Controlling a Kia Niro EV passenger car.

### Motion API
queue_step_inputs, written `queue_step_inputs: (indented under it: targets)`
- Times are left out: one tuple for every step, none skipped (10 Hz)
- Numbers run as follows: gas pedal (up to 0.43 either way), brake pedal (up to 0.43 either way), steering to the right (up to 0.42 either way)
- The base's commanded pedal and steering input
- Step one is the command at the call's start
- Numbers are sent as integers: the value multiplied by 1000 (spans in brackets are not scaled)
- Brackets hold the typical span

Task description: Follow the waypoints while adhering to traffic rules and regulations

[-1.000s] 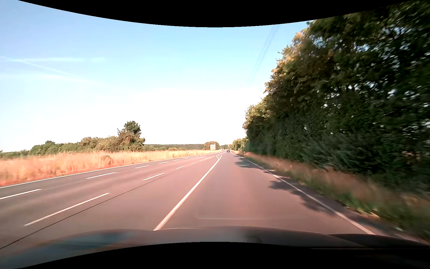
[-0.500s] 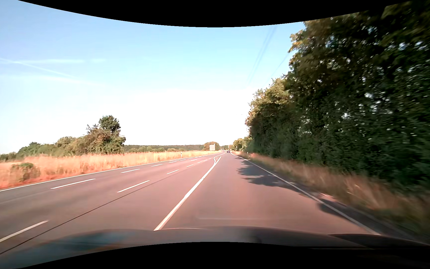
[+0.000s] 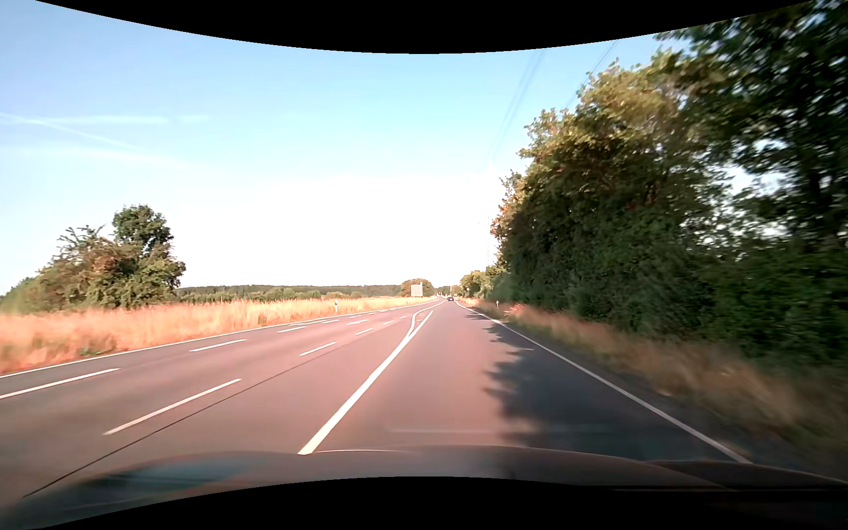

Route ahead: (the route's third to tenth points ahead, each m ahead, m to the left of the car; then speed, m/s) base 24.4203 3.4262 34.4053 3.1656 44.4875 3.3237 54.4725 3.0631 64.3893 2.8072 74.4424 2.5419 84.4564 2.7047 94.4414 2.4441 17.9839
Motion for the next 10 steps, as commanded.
queue_step_inputs:
  targets:
    - [287,0,-5]
    - [287,0,-6]
    - [287,0,-6]
    - [287,0,-6]
    - [287,0,-6]
    - [287,0,-6]
    - [287,0,-6]
    - [287,0,-6]
    - [287,0,-6]
    - [287,0,-6]
